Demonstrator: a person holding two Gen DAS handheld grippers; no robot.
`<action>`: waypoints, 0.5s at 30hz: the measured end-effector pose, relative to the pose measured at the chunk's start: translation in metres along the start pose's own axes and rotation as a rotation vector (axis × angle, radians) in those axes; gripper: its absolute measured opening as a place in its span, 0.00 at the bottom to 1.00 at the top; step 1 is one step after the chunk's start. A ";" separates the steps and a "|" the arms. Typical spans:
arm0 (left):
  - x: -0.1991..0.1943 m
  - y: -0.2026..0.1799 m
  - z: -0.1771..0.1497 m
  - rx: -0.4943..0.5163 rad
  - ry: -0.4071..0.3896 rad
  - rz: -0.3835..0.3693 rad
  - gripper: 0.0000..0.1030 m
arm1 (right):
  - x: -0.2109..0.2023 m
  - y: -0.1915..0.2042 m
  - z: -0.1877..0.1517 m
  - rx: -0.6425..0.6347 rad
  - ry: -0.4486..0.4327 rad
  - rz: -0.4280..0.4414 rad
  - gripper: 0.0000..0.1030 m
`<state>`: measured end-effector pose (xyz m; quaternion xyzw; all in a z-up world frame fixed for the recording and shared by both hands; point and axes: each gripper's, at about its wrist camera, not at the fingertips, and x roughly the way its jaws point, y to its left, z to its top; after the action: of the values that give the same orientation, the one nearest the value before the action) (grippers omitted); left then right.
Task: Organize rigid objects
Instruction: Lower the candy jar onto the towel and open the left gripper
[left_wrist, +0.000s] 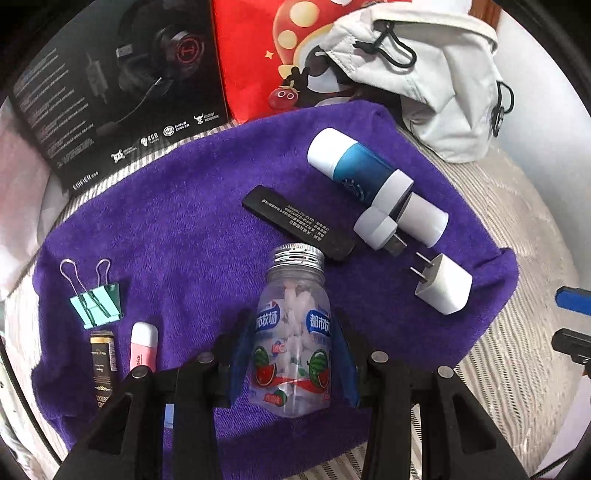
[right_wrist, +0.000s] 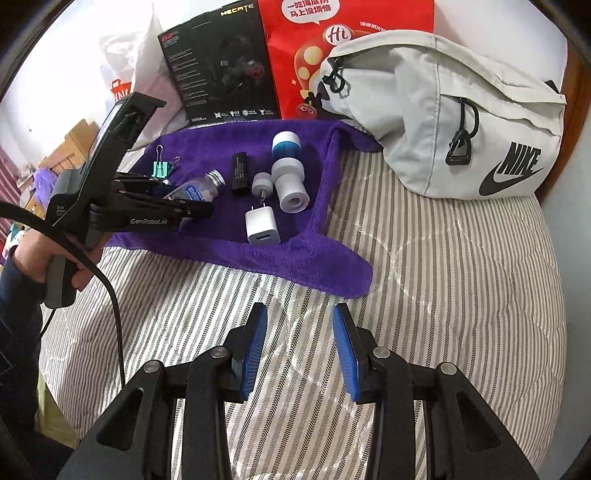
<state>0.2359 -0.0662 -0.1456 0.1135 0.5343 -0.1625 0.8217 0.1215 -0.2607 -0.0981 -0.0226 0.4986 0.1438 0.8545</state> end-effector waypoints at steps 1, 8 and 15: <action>0.000 -0.002 0.000 0.007 0.000 0.008 0.38 | 0.000 0.000 0.000 -0.002 0.001 0.001 0.36; 0.000 0.000 -0.002 -0.002 -0.009 0.016 0.39 | -0.001 0.001 -0.002 -0.006 0.007 0.005 0.36; -0.002 -0.001 -0.004 0.003 0.001 0.017 0.39 | -0.003 0.004 -0.003 -0.019 0.014 0.008 0.36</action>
<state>0.2309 -0.0655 -0.1450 0.1194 0.5336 -0.1562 0.8226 0.1168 -0.2576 -0.0964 -0.0297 0.5034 0.1514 0.8502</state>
